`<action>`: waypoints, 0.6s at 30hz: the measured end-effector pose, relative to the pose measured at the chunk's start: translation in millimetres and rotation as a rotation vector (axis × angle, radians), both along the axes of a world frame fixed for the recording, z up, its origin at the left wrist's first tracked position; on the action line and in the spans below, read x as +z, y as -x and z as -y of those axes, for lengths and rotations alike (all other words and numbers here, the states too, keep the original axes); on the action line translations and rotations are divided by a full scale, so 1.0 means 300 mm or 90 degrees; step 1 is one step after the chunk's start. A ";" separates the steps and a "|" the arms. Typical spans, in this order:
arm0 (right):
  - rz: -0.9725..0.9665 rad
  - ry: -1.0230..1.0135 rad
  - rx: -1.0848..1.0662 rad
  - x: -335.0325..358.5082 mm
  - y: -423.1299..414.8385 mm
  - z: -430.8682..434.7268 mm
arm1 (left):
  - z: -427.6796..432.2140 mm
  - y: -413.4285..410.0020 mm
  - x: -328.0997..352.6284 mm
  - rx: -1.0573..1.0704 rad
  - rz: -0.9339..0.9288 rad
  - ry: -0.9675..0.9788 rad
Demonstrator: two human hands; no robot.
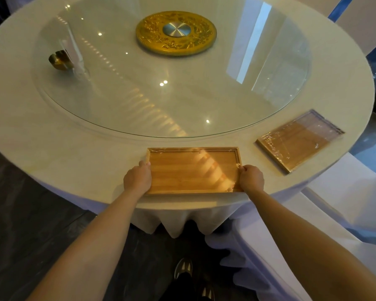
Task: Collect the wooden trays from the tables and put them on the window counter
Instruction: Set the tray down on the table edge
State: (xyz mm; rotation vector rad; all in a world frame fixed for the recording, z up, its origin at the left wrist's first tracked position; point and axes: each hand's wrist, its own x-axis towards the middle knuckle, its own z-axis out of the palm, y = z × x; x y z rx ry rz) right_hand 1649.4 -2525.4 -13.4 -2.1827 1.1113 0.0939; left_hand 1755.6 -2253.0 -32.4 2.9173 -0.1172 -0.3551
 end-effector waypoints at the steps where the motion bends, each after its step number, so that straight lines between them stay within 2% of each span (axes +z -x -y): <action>1: -0.002 0.004 0.001 -0.002 -0.001 0.001 | 0.001 0.000 0.000 0.001 0.000 0.002; 18: -0.010 -0.005 0.012 0.011 0.000 -0.001 | 0.000 -0.007 0.008 -0.014 -0.010 -0.002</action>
